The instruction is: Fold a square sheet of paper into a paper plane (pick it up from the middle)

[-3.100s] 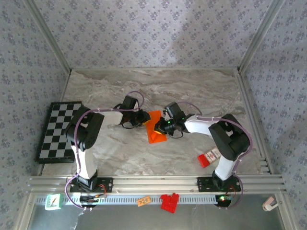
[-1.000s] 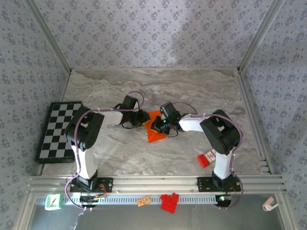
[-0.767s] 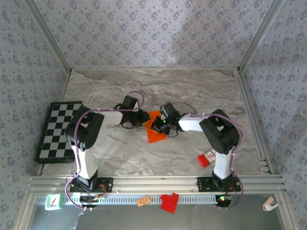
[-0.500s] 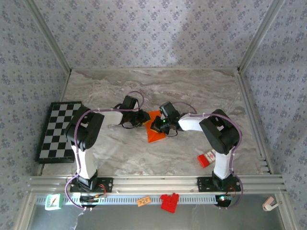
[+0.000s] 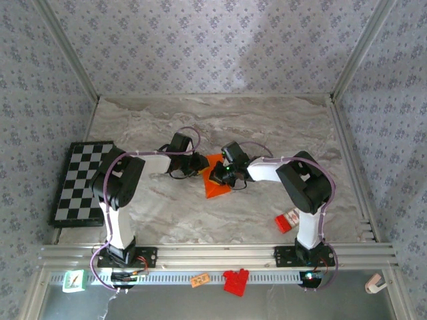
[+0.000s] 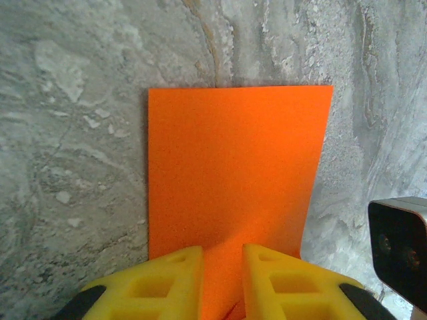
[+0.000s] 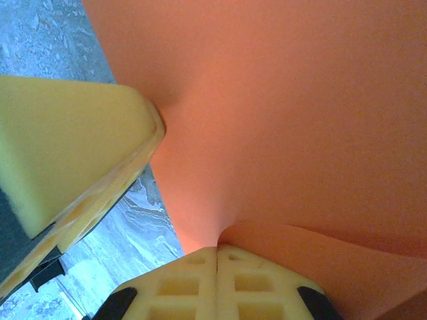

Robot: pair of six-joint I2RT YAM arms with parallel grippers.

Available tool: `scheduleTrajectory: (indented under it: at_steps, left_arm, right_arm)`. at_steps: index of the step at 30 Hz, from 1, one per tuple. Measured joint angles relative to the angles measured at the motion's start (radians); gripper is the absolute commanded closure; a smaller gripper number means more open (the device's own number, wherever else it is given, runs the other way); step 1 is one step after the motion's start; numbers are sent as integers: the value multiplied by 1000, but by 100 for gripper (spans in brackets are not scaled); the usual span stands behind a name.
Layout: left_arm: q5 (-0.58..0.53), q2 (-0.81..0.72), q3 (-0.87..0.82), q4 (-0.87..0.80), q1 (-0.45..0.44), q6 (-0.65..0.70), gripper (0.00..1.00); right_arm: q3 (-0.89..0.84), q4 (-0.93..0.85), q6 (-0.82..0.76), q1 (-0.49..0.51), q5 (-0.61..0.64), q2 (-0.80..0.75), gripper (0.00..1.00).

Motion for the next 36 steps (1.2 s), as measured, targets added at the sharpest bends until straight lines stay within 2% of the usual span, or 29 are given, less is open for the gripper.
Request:
scheduleTrajectory:
  at_steps: [24, 36]
  left_arm:
    - [0, 0, 0, 0, 0, 0, 77]
    - [0, 0, 0, -1, 0, 0, 77]
  right_arm:
    - [43, -85, -64, 0, -8, 10, 97]
    - [51, -94, -67, 0, -14, 16, 93]
